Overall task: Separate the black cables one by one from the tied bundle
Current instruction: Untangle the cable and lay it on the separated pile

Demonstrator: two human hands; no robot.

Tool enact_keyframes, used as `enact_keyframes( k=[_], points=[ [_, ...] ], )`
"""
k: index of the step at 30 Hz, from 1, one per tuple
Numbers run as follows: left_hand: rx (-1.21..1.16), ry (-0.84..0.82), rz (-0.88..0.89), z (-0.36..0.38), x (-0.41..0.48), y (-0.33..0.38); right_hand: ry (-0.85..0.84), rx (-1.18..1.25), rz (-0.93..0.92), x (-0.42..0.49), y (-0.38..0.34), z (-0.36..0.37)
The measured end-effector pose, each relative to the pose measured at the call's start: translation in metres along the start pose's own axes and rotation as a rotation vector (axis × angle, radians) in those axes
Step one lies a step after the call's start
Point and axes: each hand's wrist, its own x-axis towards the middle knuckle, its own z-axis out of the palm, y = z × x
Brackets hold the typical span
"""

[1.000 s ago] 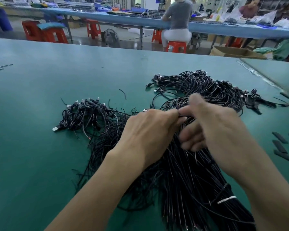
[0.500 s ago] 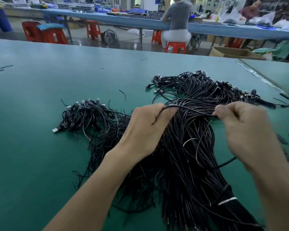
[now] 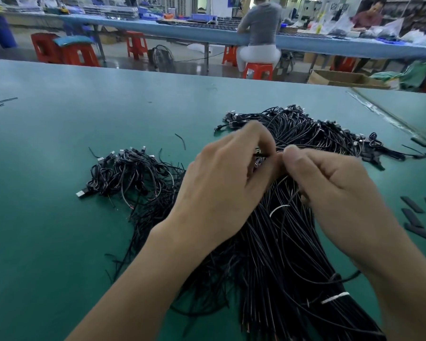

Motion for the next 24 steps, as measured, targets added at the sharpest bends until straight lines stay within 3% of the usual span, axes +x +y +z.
enact_keyframes(
  k=[3,6,9,12,14,16,18,21,24],
  points=[
    [-0.062,-0.038,-0.158,0.001,0.000,-0.008,0.148,0.177,0.048,0.002,0.002,-0.005],
    [-0.031,-0.094,-0.304,0.004,-0.002,-0.017,0.255,0.517,0.135,0.004,0.005,-0.012],
    [-0.060,-0.017,-0.234,0.003,-0.001,-0.013,0.324,0.767,0.177,0.008,0.010,-0.016],
    [-0.282,-0.049,-0.187,-0.004,0.002,-0.005,0.381,0.720,0.262,0.009,0.020,-0.017],
    [-0.499,-0.336,-0.245,-0.014,0.003,-0.002,0.395,0.596,0.296,0.009,0.025,-0.014],
    [-0.768,-0.755,-0.309,-0.023,0.002,0.003,0.362,0.466,0.275,0.009,0.027,-0.009],
    [-1.073,-0.990,-0.312,-0.027,-0.001,0.007,0.248,0.354,0.202,0.007,0.028,-0.003],
    [-1.447,-0.900,-0.305,-0.027,0.000,0.008,0.001,0.185,0.130,0.005,0.027,0.009],
    [-1.537,-0.576,-0.368,-0.023,0.005,0.004,-0.125,0.157,0.166,0.003,0.025,0.018]
  ],
)
